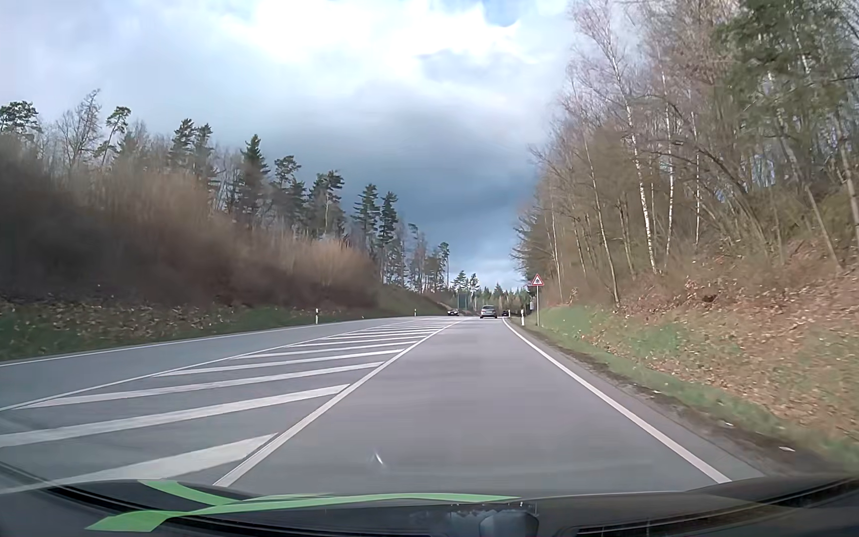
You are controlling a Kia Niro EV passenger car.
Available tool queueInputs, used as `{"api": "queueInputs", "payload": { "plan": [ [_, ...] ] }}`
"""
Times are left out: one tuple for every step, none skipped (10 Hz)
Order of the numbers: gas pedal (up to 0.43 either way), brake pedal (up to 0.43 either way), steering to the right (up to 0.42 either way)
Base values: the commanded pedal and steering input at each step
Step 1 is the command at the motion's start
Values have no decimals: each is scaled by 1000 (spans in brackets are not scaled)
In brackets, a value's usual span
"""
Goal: Follow the waypoints while adhering to traffic rules and regulations
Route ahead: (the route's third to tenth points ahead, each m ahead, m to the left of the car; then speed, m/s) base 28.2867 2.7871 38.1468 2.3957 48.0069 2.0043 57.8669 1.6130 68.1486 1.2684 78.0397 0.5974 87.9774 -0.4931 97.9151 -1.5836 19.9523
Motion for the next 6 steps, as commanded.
{"api": "queueInputs", "payload": {
  "plan": [
    [287, 0, 5],
    [287, 0, 5],
    [287, 0, 5],
    [287, 0, 6],
    [287, 0, 7],
    [287, 0, 9]
  ]
}}
